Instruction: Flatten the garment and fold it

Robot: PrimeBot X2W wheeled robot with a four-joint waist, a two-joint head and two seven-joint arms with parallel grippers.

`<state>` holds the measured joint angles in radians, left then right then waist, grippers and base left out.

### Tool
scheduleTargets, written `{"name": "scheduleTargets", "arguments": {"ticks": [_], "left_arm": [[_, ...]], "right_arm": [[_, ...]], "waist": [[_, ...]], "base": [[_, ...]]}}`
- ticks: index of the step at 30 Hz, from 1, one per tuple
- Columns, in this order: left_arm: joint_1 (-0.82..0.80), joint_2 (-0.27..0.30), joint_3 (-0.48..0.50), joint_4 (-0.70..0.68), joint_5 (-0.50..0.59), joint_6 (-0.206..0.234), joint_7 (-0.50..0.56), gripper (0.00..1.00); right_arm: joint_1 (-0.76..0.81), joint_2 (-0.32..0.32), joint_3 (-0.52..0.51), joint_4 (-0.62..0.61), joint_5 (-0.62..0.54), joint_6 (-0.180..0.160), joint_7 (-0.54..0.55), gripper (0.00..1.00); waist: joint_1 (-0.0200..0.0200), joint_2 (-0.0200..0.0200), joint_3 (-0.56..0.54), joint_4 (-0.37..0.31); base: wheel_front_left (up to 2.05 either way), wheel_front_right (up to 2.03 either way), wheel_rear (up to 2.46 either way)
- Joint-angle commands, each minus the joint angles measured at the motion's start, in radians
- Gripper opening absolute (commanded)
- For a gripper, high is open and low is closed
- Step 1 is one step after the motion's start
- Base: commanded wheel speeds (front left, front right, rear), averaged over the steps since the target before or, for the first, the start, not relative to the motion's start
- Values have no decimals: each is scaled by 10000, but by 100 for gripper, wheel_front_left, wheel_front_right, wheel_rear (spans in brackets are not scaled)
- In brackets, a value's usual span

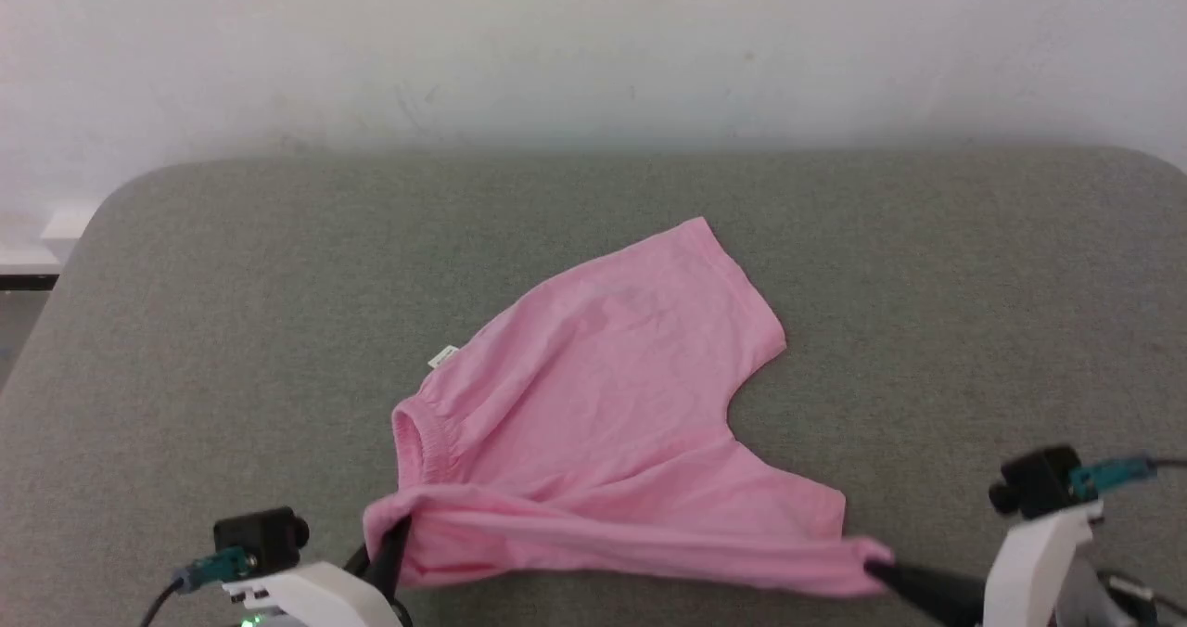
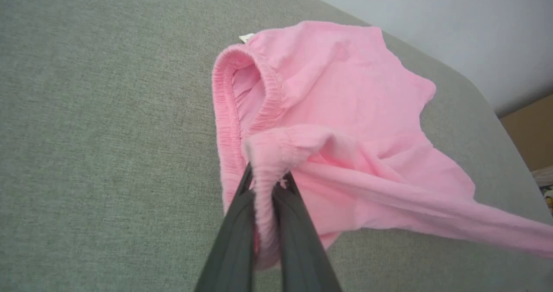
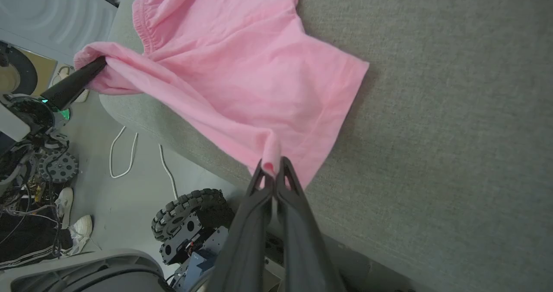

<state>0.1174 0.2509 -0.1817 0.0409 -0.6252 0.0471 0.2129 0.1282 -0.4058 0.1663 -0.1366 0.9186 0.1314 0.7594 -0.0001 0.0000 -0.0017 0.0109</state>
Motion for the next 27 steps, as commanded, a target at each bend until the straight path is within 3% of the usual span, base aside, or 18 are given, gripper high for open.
{"name": "scheduleTargets", "arguments": {"ticks": [1,8,13,20,27], "left_arm": [[-213,-130,176,-141,-154,140,-140,0],[-1342,-739,719,-111,-442,781,-602,0],[-2394,-1143,661,193,-384,994,-882,0],[-3484,-1577,416,449,-384,1054,-1356,0],[-3802,-1741,343,477,-454,1202,-1687,0]], "right_arm": [[-477,233,-137,2,-201,-7,-140,0],[-3235,1161,-379,1386,-1498,-7,-1185,0],[-5537,1652,-672,2929,-2601,-7,-2164,0],[-8048,1680,-92,4844,-3613,-7,-2743,0],[-9585,1749,318,6325,-4058,-7,-3335,0]], "waist": [[1,0,140,-6],[1,0,956,142],[1,0,1826,472],[1,0,2968,1034],[1,0,3713,1362]], "base": [[0,0,0],[0,0,0],[0,0,0],[0,0,0],[0,0,0]]}}
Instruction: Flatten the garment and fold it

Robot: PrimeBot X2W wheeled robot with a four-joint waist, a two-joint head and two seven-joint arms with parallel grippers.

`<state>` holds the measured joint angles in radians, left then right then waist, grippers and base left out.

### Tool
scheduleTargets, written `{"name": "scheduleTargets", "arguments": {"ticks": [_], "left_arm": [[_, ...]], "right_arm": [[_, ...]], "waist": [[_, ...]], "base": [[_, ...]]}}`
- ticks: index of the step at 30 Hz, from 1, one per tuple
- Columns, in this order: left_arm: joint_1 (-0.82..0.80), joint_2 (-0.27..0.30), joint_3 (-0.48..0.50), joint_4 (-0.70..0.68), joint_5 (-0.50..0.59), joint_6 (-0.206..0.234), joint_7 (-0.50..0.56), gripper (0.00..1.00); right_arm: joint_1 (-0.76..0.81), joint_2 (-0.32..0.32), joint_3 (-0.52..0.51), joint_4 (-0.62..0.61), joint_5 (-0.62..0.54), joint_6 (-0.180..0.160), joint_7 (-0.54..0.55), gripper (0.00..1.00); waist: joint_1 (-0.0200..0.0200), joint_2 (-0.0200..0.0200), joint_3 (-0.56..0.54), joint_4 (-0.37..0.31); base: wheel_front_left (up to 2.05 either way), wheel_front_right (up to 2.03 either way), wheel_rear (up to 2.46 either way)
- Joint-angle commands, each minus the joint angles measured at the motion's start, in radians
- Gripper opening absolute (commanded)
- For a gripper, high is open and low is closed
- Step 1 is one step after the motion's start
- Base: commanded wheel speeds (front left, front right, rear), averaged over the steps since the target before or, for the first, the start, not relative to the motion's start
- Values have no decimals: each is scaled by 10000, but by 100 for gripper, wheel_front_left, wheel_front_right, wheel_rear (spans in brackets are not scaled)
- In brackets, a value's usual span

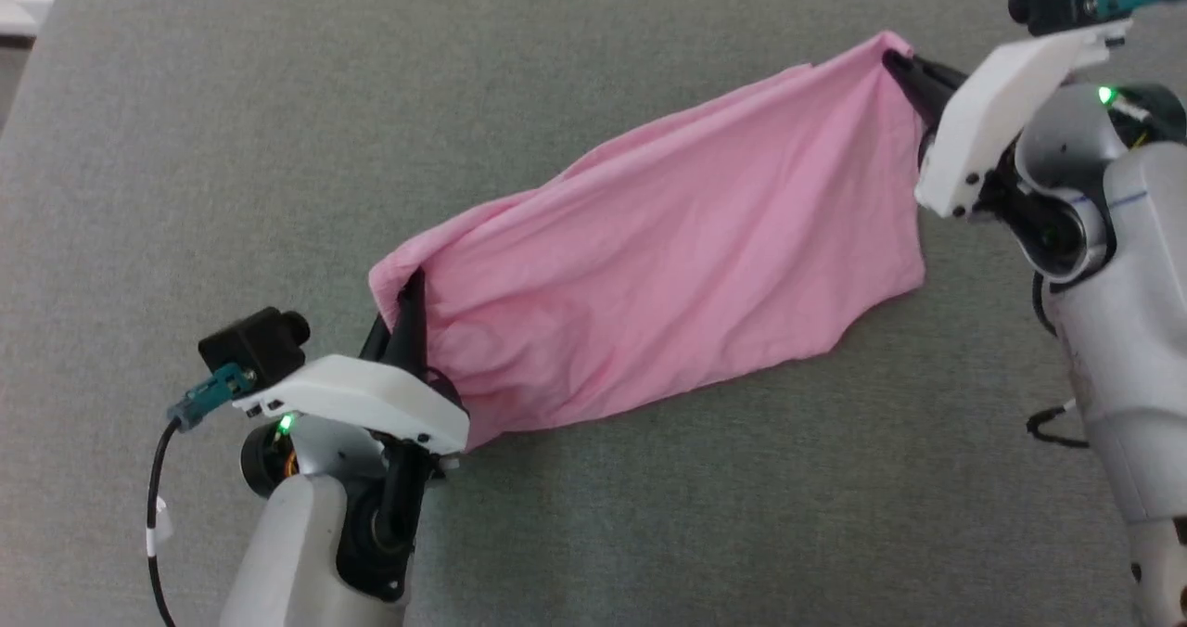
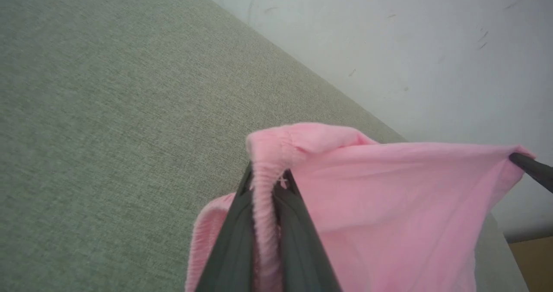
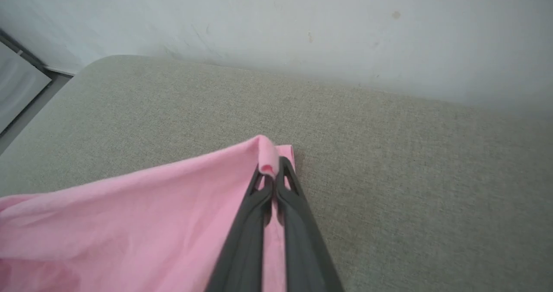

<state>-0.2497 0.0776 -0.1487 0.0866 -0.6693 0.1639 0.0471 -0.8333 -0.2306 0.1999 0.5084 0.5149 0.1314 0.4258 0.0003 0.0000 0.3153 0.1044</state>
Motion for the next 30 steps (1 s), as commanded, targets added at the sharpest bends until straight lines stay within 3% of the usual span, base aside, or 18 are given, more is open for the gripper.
{"name": "scheduleTargets", "arguments": {"ticks": [1,16,17,18,19,20,30], "left_arm": [[-154,-21,21,3,-29,53,-77,0],[-649,-124,-264,152,-135,123,-262,0],[-667,-130,-261,189,-168,138,-263,9],[-679,-135,-261,237,-213,153,-235,44],[-690,-137,-257,276,-220,173,-242,100],[-688,-139,-252,322,-242,184,-233,100],[-414,387,53,-225,-58,287,-461,100]], "right_arm": [[-190,30,-4,131,-84,-7,-95,0],[-2102,368,519,3013,-1074,-7,-579,0],[-2151,398,557,3138,-1082,-7,-596,0],[-2187,429,581,3255,-1074,-7,-632,4],[-2194,467,590,3402,-1048,-7,-618,41],[-2202,501,608,3524,-1038,-7,-634,100],[-2104,584,707,3632,-278,-7,-1600,100]], "waist": [[-3,0,654,466],[-3,0,1616,658],[-3,0,1616,648],[-3,0,1605,637],[-3,0,1571,622],[-3,0,1517,602],[-3,0,416,333]], "base": [[0,0,0],[0,0,0],[0,0,0],[0,0,0],[0,0,0],[0,0,0],[0,0,0]]}}
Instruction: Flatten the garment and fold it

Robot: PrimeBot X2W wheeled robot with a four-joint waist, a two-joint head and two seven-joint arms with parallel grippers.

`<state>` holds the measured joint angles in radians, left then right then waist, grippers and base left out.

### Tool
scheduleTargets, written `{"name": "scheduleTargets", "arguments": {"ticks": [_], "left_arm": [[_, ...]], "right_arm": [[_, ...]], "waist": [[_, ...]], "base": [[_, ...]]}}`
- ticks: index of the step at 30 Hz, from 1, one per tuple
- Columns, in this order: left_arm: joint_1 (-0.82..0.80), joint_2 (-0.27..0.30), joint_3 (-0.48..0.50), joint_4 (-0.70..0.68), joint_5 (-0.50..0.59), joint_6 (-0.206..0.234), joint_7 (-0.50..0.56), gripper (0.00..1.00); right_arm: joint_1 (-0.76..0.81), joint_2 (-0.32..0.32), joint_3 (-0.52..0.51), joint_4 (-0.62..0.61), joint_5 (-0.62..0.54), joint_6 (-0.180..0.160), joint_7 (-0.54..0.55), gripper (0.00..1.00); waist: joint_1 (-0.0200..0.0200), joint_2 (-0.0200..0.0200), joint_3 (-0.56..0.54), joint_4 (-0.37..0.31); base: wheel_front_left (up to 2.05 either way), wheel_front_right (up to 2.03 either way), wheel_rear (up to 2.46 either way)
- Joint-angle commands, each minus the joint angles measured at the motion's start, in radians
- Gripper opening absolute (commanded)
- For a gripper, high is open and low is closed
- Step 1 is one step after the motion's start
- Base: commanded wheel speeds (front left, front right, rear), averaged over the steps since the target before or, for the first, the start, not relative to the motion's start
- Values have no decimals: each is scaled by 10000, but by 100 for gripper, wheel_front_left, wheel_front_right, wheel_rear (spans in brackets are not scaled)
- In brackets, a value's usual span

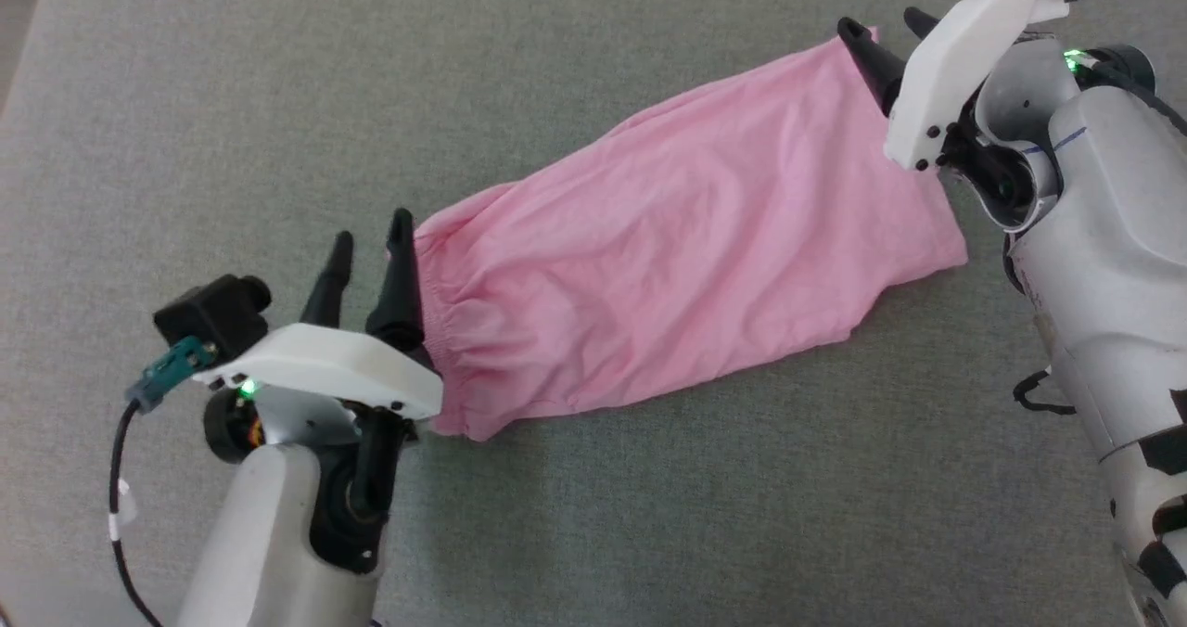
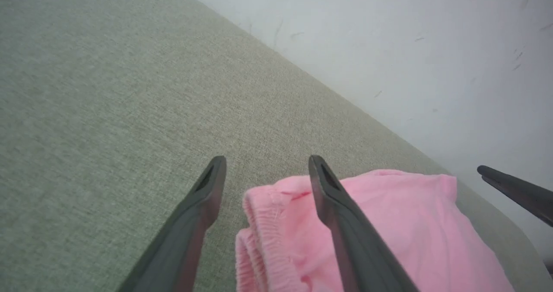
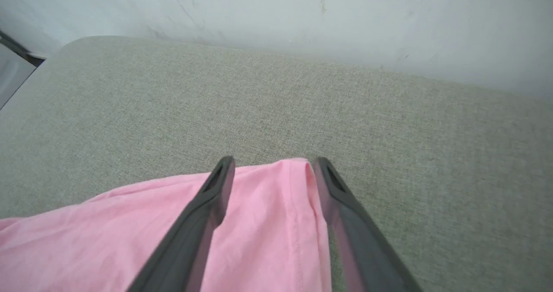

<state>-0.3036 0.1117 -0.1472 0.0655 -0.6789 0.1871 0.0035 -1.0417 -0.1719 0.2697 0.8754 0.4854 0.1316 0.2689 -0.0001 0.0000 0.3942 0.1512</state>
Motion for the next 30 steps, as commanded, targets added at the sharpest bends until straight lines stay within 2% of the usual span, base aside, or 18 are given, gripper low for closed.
{"name": "scheduleTargets", "arguments": {"ticks": [1,5,8,12,19,30], "left_arm": [[181,185,7,-126,230,74,-119,100],[500,691,-122,-587,1167,188,-830,100],[764,1239,-333,-763,2375,336,-1800,100],[1219,1567,-825,-710,3541,447,-2375,100],[1756,1238,-1347,-379,3963,514,-2570,100],[1012,635,-1977,420,3693,46,-2381,100]], "right_arm": [[71,-65,104,-129,69,-9,-126,100],[747,-401,420,-503,162,-9,-542,100],[1482,-645,726,-775,-13,-9,-778,100],[2435,-780,1018,-983,-181,-9,-474,100],[2978,-897,1207,-1064,-704,-9,1190,100],[2386,-1041,981,-668,-2223,-9,2869,100]], "waist": [[1,0,-549,-158],[1,0,-1294,-305],[1,0,-1772,-403],[1,0,-2178,-518],[1,0,-2253,-409],[1,0,-1345,584]], "base": [[0,0,0],[0,0,0],[0,0,0],[0,0,0],[0,0,0],[0,0,0]]}}
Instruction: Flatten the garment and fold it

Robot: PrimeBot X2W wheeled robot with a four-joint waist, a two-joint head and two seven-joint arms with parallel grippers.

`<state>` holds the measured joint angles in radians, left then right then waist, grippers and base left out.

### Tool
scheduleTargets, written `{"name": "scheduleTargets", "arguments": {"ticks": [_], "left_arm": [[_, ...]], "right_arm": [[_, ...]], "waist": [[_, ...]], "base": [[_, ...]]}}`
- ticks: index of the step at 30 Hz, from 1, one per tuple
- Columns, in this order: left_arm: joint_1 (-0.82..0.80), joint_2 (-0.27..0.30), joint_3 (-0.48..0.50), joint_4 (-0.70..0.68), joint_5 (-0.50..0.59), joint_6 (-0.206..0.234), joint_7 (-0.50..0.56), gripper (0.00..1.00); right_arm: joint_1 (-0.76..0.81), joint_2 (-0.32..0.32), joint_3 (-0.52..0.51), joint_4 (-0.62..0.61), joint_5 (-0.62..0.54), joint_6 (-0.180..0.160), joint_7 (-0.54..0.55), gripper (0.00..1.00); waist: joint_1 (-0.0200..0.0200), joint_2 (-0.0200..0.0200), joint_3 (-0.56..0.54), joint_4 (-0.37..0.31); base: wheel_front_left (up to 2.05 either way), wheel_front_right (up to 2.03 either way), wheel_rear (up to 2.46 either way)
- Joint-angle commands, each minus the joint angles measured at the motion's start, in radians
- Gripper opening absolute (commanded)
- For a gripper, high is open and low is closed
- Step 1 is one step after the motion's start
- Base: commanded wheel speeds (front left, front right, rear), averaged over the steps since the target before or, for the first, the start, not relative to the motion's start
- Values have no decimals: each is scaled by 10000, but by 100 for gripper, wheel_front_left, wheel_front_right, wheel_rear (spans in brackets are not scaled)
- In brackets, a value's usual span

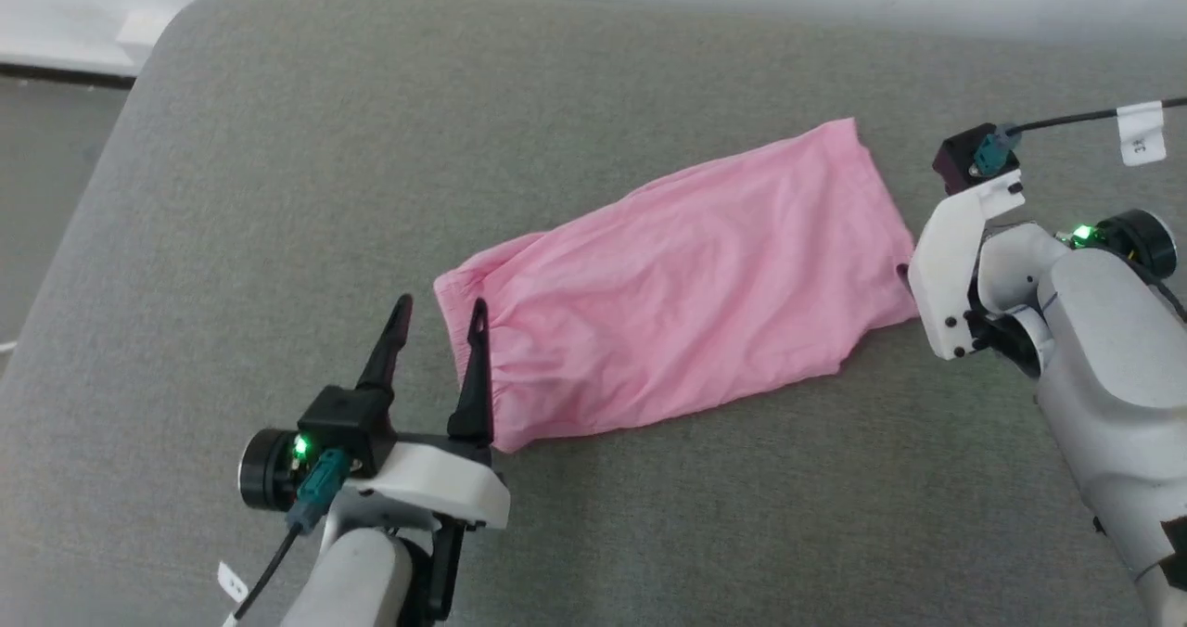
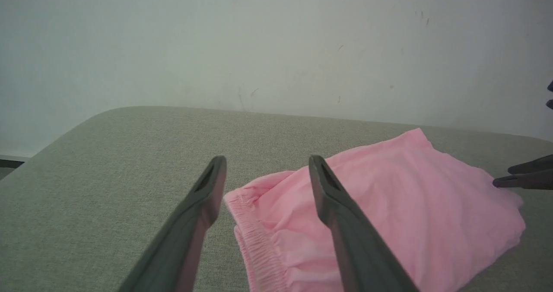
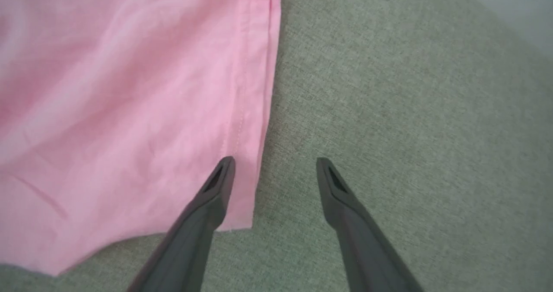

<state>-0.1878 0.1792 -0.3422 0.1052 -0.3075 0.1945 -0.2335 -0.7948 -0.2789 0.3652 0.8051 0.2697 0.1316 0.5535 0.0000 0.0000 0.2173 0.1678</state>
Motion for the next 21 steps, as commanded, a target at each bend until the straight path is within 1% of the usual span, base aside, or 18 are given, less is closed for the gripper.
{"name": "scheduleTargets", "arguments": {"ticks": [1,7,9,10,11,12,15,17,18,21], "left_arm": [[-222,-93,-46,83,-56,-49,-8,100],[-422,-302,-52,401,-397,-222,12,100],[-417,-321,-18,470,-493,-243,6,100],[-411,-310,-6,498,-516,-247,3,100],[-397,-297,16,521,-545,-248,-2,100],[-380,-276,44,542,-577,-244,3,100],[-315,-227,175,566,-783,-262,94,100],[-147,-279,352,570,-1166,-196,513,100],[-147,-279,352,570,-1166,-196,513,100],[172,-393,507,199,-1805,141,1910,100]], "right_arm": [[-101,34,69,75,-161,-9,154,100],[122,77,363,448,-332,-9,1190,100],[231,114,430,466,-159,-9,1455,100],[275,134,424,464,-12,-9,1594,79],[310,165,434,400,148,-9,1665,34],[325,168,426,293,302,-9,1647,0],[354,37,392,-43,672,-9,1521,0],[366,-43,358,-296,828,-9,1334,0],[366,-43,358,-296,828,-9,1334,0],[433,-119,341,-582,1032,-9,1154,0]], "waist": [[0,0,490,472],[0,0,616,616],[0,0,590,594],[0,0,565,570],[0,0,517,529],[0,0,459,478],[0,0,244,293],[0,0,71,93],[0,0,71,93],[0,0,-123,-156]], "base": [[0,0,0],[0,0,0],[0,0,0],[0,0,0],[0,0,0],[0,0,0],[0,0,0],[0,0,0],[0,0,0],[0,0,0]]}}
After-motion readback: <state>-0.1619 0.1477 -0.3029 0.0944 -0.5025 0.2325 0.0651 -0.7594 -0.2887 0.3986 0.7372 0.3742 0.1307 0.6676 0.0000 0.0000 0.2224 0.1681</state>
